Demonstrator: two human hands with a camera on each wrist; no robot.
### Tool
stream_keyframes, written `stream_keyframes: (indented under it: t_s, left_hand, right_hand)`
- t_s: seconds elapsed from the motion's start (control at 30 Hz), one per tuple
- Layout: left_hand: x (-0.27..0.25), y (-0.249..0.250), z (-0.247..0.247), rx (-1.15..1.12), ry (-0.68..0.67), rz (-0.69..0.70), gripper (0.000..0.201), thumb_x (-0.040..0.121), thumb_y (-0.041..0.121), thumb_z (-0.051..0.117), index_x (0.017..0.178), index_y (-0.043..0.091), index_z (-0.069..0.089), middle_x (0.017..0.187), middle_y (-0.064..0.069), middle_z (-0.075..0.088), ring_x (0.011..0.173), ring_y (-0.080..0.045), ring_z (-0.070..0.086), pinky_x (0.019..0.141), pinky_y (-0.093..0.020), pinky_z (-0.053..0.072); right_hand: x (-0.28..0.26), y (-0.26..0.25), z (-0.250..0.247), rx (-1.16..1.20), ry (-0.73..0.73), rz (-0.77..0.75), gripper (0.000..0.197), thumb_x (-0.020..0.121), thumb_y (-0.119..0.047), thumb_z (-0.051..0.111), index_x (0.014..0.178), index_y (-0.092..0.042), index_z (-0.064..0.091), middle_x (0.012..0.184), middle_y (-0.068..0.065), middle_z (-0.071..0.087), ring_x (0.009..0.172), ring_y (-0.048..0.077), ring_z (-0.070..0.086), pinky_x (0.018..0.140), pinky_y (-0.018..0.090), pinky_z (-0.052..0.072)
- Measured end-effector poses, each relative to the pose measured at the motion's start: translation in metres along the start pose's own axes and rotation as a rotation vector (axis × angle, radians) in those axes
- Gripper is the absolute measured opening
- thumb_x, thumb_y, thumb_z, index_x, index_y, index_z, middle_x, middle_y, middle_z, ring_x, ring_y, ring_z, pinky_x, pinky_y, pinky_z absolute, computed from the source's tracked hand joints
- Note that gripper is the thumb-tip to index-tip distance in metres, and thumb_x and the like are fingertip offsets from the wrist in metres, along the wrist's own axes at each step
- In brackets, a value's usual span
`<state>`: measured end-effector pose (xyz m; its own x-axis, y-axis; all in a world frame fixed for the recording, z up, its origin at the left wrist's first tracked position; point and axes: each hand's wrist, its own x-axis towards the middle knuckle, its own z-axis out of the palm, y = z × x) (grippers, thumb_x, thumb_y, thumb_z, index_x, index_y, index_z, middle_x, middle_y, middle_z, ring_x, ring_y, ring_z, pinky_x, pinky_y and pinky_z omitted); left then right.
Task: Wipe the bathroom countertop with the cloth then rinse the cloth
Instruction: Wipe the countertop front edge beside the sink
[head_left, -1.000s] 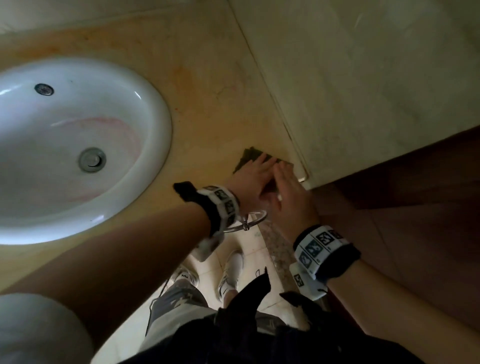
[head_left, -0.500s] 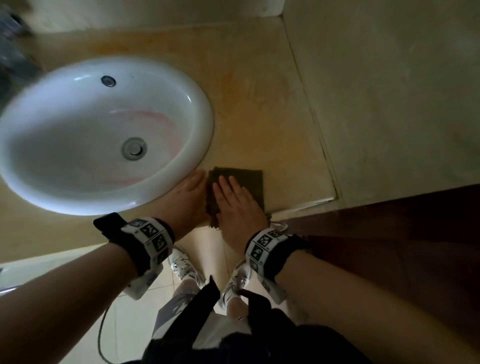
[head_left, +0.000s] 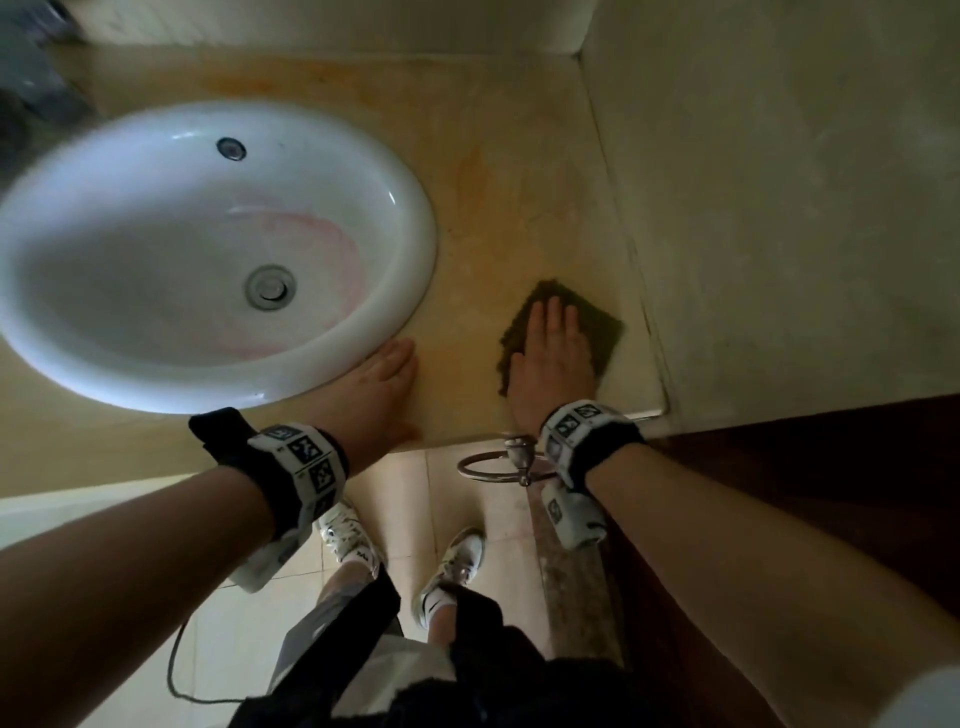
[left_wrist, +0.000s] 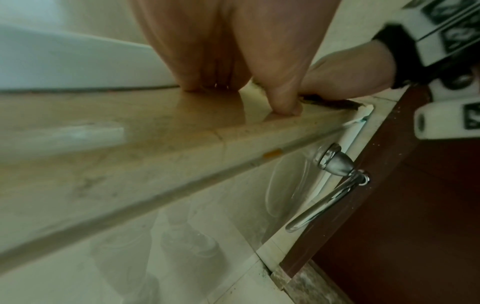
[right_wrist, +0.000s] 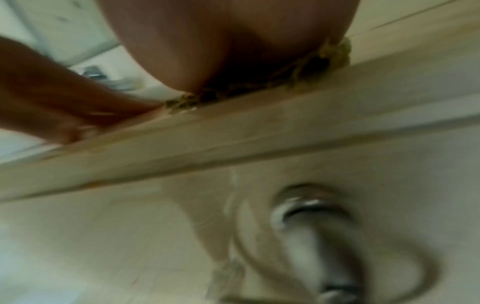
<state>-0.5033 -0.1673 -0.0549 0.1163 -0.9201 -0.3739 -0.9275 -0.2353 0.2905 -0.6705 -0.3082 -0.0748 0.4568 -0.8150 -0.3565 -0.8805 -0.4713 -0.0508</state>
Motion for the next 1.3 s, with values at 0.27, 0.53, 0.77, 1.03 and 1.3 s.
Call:
stream_keyframes:
  t_s: [0.27,0.53,0.77,1.03,1.3]
  left_hand:
    - [0.000,-0.001,-0.001,-0.042,0.014,0.020,0.098,0.080,0.047,0.068,0.150,0.006,0.014,0.160,-0.009,0.005,0.147,-0.023,0.006,0.119,-0.029,0.001]
    - [0.001,-0.005,0.008,-0.024,0.062,0.012,0.099,0.081,0.051,0.065,0.151,0.008,0.010,0.160,-0.007,0.002,0.147,-0.021,0.004,0.113,-0.025,-0.008]
    - [0.010,-0.010,0.012,0.154,-0.003,0.046,0.094,0.079,0.061,0.059,0.147,0.004,0.027,0.155,-0.015,0.023,0.146,-0.024,0.016,0.121,-0.036,0.011]
    - [0.006,-0.011,0.012,0.008,0.000,0.032,0.099,0.084,0.054,0.059,0.151,0.009,0.002,0.160,-0.005,-0.005,0.147,-0.020,-0.003,0.120,-0.034,-0.001]
    - [0.009,-0.011,0.011,0.185,-0.015,0.113,0.084,0.087,0.058,0.051,0.145,0.001,0.031,0.154,-0.019,0.025,0.146,-0.028,0.013,0.120,-0.041,0.010]
  right_hand:
    - [-0.045,0.012,0.015,-0.123,-0.107,-0.273,0.067,0.098,-0.039,0.025,0.150,-0.015,-0.011,0.159,0.005,-0.014,0.147,0.023,-0.012,0.121,0.040,0.001]
    - [0.060,0.024,-0.026,0.031,-0.036,0.169,0.067,0.099,-0.035,0.025,0.151,-0.007,-0.008,0.160,0.013,-0.009,0.147,0.030,-0.005,0.120,0.041,0.002]
    - [0.002,-0.068,-0.005,-0.147,-0.116,-0.448,0.069,0.097,-0.035,0.032,0.152,-0.015,-0.005,0.160,0.005,-0.008,0.147,0.024,-0.007,0.121,0.041,0.005]
    - [-0.008,-0.034,-0.008,-0.121,-0.142,-0.340,0.070,0.098,-0.037,0.029,0.150,-0.017,-0.012,0.159,0.004,-0.015,0.147,0.021,-0.013,0.121,0.040,0.003]
    - [-0.011,-0.079,-0.008,-0.120,-0.147,-0.398,0.072,0.095,-0.031,0.034,0.151,-0.011,-0.007,0.160,0.008,-0.009,0.147,0.026,-0.008,0.121,0.042,0.006]
